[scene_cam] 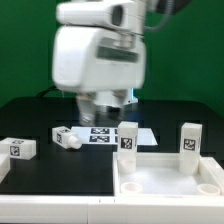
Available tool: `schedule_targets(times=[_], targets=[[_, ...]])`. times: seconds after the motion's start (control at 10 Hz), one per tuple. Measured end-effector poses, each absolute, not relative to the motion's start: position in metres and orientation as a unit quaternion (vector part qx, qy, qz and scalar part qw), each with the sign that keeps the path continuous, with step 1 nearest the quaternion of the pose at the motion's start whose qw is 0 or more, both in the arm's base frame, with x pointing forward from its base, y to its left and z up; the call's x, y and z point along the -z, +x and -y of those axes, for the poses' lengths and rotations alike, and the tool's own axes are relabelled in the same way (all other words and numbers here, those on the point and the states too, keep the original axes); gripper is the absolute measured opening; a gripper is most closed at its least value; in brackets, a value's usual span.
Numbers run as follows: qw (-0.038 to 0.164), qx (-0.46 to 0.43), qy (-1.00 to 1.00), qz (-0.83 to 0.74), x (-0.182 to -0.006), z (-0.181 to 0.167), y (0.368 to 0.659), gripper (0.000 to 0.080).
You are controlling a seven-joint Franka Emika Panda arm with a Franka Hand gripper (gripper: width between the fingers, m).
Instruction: Assemble square table
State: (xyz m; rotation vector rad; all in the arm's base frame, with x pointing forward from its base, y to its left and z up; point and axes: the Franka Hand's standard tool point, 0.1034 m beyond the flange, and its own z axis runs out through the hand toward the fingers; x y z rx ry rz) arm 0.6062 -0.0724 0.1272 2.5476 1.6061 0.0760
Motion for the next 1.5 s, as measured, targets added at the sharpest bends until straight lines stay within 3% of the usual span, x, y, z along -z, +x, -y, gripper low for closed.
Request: schedule_targets(times=[0.5,0.7,0.9,1.3,1.5], targets=[[0.062,-0.022,0.839,-0.54,-0.124,0.074,0.603,0.0649],[0.062,-0.019,0.848,-0.526,-0.121,0.091,0.571,0.0649],[0.041,0.008,0.874,-0.485,-0.104,0.097,0.526,0.0649],[0.039,0.011,0.879,-0.476,-0.104,0.091,0.526,0.0649],[0.042,0.008,0.877,-0.479,-0.093,0.104,0.511,0.0649]])
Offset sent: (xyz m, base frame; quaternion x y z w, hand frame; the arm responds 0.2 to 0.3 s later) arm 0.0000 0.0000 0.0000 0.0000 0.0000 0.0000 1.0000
